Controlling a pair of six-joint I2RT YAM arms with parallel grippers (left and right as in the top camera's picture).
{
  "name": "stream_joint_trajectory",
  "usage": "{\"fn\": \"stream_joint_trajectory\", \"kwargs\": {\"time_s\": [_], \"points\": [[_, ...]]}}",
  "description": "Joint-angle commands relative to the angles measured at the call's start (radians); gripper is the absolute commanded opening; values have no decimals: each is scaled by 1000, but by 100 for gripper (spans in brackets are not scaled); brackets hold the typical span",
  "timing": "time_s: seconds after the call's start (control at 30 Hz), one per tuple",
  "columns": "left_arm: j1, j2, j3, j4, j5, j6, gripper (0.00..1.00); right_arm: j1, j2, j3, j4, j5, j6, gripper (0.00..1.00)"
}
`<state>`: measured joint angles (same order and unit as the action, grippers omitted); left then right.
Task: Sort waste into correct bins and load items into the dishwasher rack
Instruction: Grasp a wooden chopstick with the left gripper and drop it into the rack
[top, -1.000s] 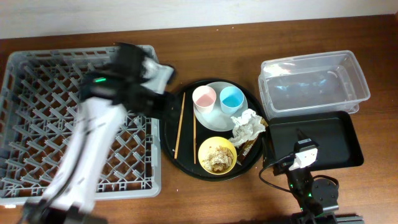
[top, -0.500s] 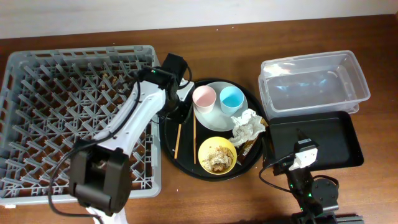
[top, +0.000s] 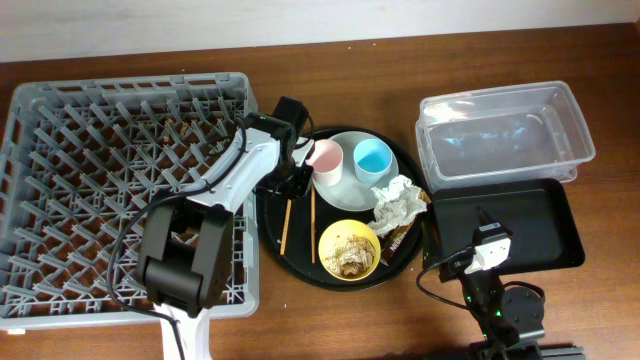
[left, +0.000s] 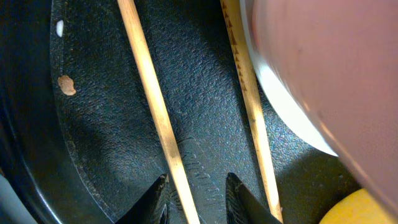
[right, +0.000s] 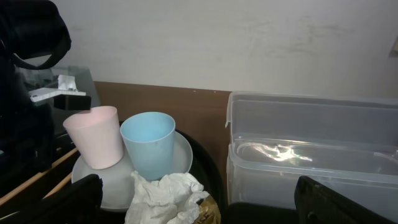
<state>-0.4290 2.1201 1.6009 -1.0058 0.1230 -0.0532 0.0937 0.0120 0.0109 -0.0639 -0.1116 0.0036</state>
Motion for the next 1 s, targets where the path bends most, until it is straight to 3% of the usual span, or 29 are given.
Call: {"fn": "stream_joint_trajectory", "kwargs": {"time_s": [0.0,0.07,0.1,0.17,0.2,0.3,0.43,0.67,0.8,0.97], "points": [[2,-131,13,-4,11,-23,37,4,-6,-5,-4,-9,4,99],[2,-195,13,-6,-3,-60,54,4,-6,-5,-4,-9,4,99],[2,-213,12,-28,-45,-123,53,4,-6,-5,-4,-9,4,99],[0,-212,-48,8,-45,-140,33,4,-6,-5,-4,-9,4,99],[0,-212,-90,43,-46,-160,31,4,-6,-5,-4,-9,4,99],[0,-211,-275,267,-42,-258,27,4,-6,-5,-4,-9,4,99],[0,-211,-382,371,-86,-268,27,4,-6,-5,-4,-9,4,99],[-29,-211,-443,467,-87,-269,21,4,-6,-5,-4,-9,4,99],[-33,-211,-445,470,-94,-268,0,4,-6,-5,-4,-9,4,99],[-33,-218,-443,467,-93,-269,0,4,-6,-5,-4,-9,4,99]]}}
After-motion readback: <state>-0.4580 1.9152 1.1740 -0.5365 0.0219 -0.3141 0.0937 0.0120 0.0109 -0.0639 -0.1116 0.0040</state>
